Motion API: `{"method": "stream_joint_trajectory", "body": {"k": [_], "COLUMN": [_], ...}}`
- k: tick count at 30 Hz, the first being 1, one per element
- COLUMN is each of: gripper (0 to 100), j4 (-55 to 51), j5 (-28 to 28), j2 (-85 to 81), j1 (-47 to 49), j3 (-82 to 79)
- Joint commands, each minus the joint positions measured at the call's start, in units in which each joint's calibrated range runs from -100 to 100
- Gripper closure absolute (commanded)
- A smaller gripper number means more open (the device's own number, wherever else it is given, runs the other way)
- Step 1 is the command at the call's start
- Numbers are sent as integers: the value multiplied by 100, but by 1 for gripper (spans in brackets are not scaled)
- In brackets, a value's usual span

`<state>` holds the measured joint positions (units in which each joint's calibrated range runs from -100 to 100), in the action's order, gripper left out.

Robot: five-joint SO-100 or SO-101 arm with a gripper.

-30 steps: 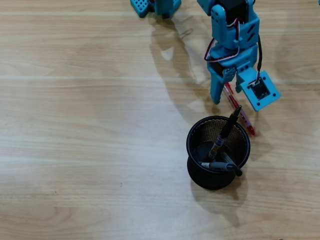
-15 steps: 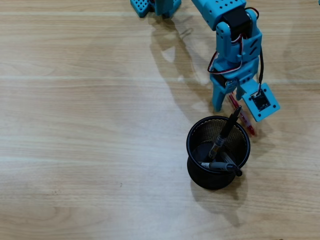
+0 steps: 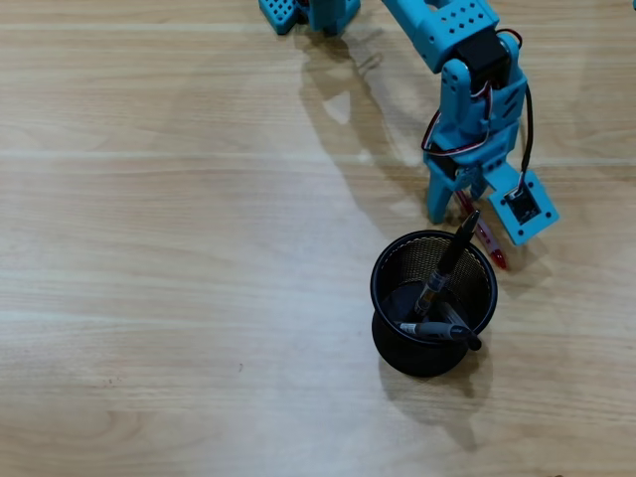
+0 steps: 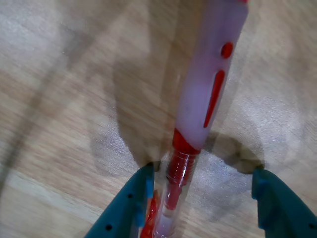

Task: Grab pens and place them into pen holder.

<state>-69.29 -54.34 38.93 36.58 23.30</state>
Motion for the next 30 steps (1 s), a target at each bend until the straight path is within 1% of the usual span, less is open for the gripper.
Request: {"method": "stream_joint_trajectory", "body": {"k": [1, 5, 6, 7, 13, 16, 24, 30], "gripper": [82, 92, 97, 98, 98, 98, 98, 98], "j4": [37, 37, -6, -15, -40, -187, -1409, -2692], "j5": [-20, -20, -20, -20, 21, 21, 26, 26], "j2": [67, 93, 93, 93, -42, -403, -2117, -3797], "j1": [60, 60, 41, 32, -49, -158, -521, -712], "j3": [153, 144, 144, 144, 189, 162, 135, 108]}}
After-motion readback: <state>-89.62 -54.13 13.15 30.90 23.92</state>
